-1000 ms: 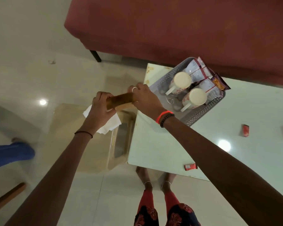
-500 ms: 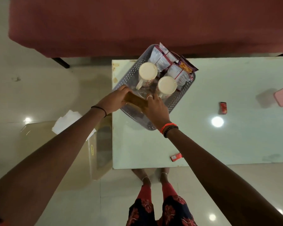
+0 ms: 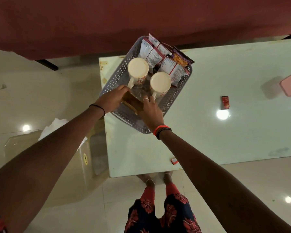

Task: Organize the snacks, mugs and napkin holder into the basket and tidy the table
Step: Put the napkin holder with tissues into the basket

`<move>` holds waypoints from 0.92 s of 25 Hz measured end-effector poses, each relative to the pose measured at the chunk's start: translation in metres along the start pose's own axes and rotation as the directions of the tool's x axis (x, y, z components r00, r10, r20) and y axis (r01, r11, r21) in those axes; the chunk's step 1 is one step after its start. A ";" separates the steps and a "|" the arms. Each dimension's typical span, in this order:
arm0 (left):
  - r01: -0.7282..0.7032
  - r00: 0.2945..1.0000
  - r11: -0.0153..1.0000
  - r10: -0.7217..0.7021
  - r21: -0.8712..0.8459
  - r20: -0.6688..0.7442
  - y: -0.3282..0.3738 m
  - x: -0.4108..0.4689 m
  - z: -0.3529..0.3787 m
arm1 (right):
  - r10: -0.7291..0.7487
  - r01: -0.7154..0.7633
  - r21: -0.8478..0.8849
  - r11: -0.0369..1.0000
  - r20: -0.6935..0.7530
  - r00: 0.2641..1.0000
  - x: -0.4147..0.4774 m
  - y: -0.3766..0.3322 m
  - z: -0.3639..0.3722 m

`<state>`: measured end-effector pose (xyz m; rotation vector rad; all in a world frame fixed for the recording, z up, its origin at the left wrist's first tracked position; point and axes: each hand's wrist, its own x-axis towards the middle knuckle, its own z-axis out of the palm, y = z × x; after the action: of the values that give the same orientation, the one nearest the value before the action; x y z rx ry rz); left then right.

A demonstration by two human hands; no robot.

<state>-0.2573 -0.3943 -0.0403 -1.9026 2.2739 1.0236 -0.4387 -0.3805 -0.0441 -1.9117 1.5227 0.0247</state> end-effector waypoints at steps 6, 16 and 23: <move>-0.011 1.000 1.000 0.011 0.012 -0.023 0.005 -0.007 0.000 | 0.021 -0.021 0.005 1.000 0.045 0.999 0.000 -0.002 -0.002; 0.025 0.990 0.998 -0.032 -0.055 -0.141 0.006 -0.022 0.000 | 0.048 -0.048 -0.011 0.999 -0.029 0.998 -0.006 -0.011 -0.006; 0.331 0.567 0.791 -0.603 -0.515 -0.561 -0.027 -0.138 0.006 | -0.109 0.112 0.418 0.902 -0.031 0.994 -0.040 -0.077 0.025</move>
<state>-0.1990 -0.2716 -0.0028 -3.3055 1.5939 0.7117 -0.3746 -0.3272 -0.0093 -1.6446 1.2936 -0.3358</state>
